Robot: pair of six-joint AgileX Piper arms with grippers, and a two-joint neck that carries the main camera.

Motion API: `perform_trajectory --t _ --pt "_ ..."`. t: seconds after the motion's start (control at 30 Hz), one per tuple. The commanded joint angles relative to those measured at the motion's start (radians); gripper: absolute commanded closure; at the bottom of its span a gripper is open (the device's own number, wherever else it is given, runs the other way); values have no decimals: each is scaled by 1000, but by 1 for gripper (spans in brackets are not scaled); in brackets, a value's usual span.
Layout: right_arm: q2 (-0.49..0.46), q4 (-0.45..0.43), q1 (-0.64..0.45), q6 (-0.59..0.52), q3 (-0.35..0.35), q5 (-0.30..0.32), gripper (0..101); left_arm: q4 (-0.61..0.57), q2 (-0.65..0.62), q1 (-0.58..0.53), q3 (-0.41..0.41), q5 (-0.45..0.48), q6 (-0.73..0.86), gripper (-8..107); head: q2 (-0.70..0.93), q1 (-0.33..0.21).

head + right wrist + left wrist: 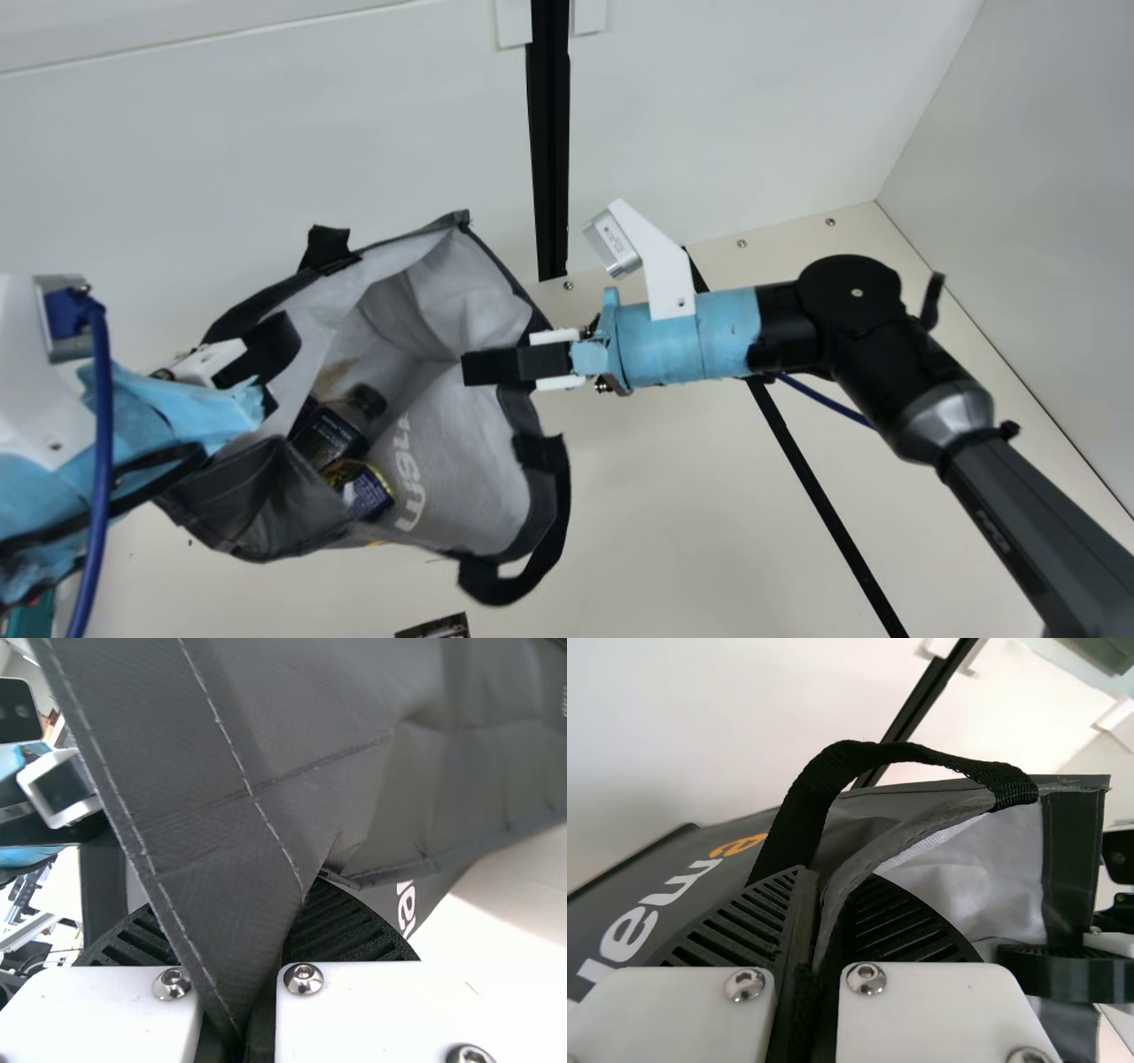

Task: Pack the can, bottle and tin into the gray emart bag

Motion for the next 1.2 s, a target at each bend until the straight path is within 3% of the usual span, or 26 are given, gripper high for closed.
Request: perform_trajectory --t 0.0,0.37,0.7,1.0,1.17 --pt "-32 -9 -4 17 -5 -6 101 -16 -8 4 -8 14 19 89 -1 -23" --pt "-198 -39 -21 138 -32 -6 101 -56 -60 21 -78 138 59 89 -1 -23" --pt "-346 -120 -31 292 -64 -6 101 -72 -76 37 -212 384 38 89 -1 -23" --pt "-433 -305 -22 452 -110 -6 101 -143 -13 82 -378 666 66 89 -1 -23" --pt "-435 -464 8 506 -104 -6 101 -149 31 37 -337 672 100 89 -1 -23"
